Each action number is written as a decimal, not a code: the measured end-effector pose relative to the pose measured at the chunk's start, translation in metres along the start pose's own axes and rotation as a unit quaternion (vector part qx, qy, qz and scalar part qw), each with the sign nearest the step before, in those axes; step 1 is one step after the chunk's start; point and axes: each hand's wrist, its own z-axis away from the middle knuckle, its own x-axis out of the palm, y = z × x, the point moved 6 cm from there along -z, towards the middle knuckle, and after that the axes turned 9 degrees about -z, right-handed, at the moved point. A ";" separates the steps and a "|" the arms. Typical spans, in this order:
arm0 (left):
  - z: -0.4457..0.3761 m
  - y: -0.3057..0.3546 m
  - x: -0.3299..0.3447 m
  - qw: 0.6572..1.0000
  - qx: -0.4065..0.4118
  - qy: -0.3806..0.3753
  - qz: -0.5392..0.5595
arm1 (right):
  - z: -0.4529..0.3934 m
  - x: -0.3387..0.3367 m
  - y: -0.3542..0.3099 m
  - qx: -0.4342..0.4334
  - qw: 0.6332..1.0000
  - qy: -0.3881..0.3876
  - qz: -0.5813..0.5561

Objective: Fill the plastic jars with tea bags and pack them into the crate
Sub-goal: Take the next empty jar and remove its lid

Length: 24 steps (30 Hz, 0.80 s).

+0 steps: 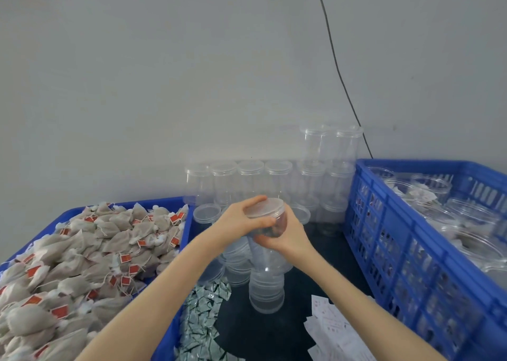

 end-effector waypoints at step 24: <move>0.025 0.003 -0.002 0.993 0.001 -0.110 -0.045 | 0.038 -0.001 0.014 -0.003 0.999 0.045 -0.011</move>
